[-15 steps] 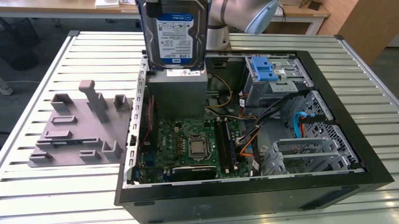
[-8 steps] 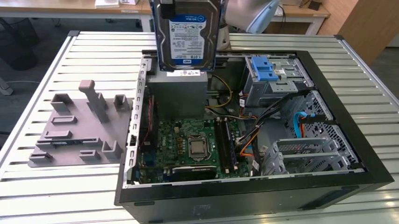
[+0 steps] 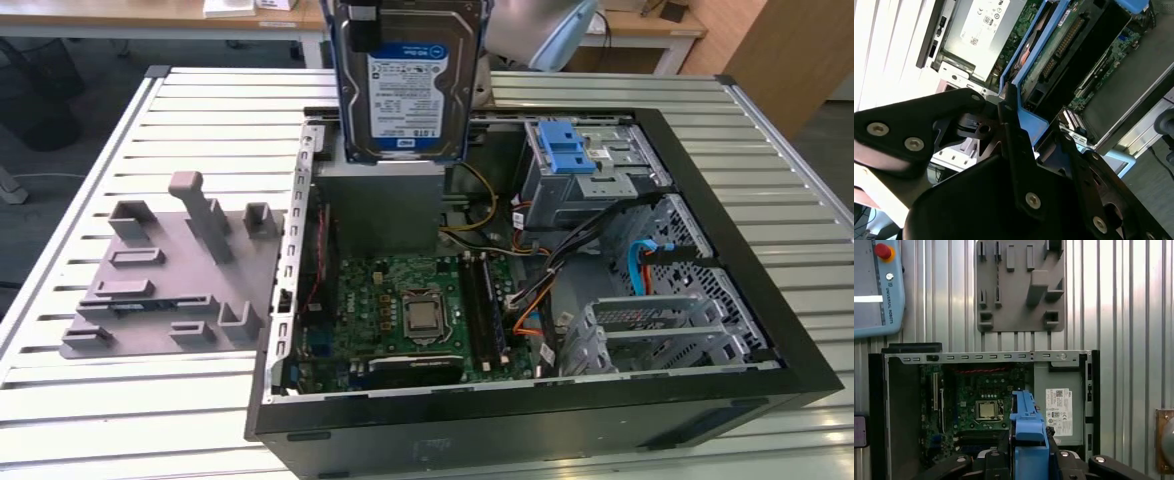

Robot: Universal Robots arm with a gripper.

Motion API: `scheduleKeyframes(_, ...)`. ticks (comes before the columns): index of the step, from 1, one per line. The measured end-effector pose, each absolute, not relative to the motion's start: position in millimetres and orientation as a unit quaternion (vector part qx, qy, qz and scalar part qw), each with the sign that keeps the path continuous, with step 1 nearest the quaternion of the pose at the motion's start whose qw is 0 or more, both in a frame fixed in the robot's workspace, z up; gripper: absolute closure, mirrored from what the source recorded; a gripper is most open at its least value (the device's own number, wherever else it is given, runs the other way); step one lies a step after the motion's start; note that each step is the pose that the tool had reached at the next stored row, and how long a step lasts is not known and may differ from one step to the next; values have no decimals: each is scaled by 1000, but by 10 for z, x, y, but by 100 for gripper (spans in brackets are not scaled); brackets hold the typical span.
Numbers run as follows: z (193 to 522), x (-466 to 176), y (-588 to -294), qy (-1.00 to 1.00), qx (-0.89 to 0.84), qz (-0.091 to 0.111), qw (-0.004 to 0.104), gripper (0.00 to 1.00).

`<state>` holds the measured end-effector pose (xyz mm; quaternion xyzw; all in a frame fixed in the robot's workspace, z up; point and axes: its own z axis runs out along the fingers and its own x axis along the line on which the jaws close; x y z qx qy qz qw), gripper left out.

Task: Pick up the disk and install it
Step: 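Pick up the disk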

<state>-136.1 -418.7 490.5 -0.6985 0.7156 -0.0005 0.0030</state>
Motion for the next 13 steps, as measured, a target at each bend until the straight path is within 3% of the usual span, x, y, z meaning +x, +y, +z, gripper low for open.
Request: scheduleKeyframes(13,4838,-996,-4326,716,-699,-1,3,64)
